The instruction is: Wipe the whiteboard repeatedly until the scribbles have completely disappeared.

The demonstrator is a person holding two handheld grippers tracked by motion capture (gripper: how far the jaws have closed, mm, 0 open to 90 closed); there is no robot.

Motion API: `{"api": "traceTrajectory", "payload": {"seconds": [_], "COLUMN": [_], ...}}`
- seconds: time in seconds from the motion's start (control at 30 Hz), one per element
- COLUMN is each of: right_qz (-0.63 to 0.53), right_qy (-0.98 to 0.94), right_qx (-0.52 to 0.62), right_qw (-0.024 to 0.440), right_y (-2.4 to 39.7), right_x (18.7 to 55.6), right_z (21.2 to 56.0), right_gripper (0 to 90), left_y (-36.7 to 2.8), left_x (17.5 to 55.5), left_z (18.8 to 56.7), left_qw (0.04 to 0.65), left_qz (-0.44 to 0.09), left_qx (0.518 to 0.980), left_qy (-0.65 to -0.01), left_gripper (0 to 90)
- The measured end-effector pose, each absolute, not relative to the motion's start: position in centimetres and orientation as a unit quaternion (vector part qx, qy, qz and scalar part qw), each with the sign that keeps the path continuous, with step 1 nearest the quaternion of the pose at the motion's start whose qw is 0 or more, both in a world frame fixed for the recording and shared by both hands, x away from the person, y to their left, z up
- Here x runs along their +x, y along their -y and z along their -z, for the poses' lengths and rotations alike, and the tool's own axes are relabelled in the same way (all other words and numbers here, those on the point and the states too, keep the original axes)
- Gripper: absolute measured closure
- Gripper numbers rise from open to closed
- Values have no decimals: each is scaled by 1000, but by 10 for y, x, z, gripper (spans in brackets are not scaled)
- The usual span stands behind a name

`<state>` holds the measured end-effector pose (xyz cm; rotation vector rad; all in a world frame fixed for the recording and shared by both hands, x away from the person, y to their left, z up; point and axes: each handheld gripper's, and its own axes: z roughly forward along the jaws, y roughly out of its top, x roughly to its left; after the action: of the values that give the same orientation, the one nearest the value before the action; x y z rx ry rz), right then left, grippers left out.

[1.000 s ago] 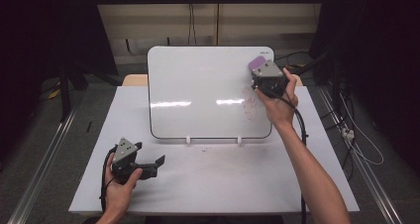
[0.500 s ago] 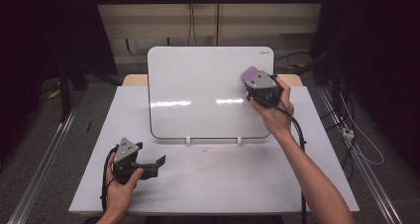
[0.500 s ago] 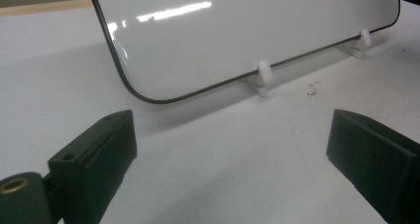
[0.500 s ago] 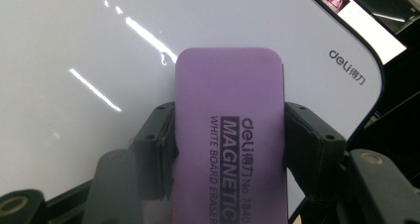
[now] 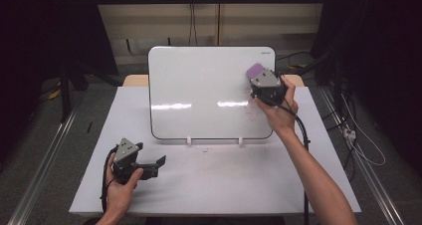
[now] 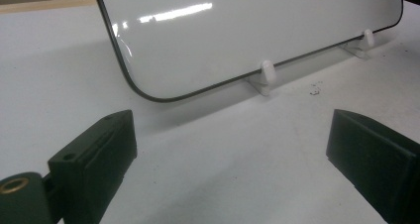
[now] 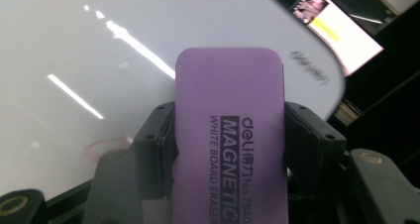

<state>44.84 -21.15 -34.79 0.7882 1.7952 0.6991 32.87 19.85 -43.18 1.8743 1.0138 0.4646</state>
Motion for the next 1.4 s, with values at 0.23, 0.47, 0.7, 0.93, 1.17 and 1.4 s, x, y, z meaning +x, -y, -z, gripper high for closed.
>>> {"api": "traceTrajectory", "payload": {"seconds": [0.23,0.47,0.7,0.93,1.17,1.4], "right_qz": [-290,-290,-282,-288,-295,-305], "right_qy": [-768,-746,-756,-774,-766,-738], "right_qx": [300,330,315,285,304,346], "right_qw": [486,500,500,487,483,494], "right_y": [203,218,212,200,210,231], "right_x": [430,444,435,414,423,436], "right_z": [366,350,360,384,374,358], "right_gripper": [418,418,418,418,418,418], "left_y": [-198,-199,-199,-197,-198,-199], "left_x": [328,328,329,328,329,329], "left_z": [432,431,432,432,433,432], "left_qw": [463,463,461,461,462,462], "left_qz": [-188,-188,-188,-187,-186,-188], "left_qx": [762,762,763,763,762,762], "left_qy": [-412,-412,-412,-413,-413,-414], "left_gripper": [51,51,51,51,51,51]}}
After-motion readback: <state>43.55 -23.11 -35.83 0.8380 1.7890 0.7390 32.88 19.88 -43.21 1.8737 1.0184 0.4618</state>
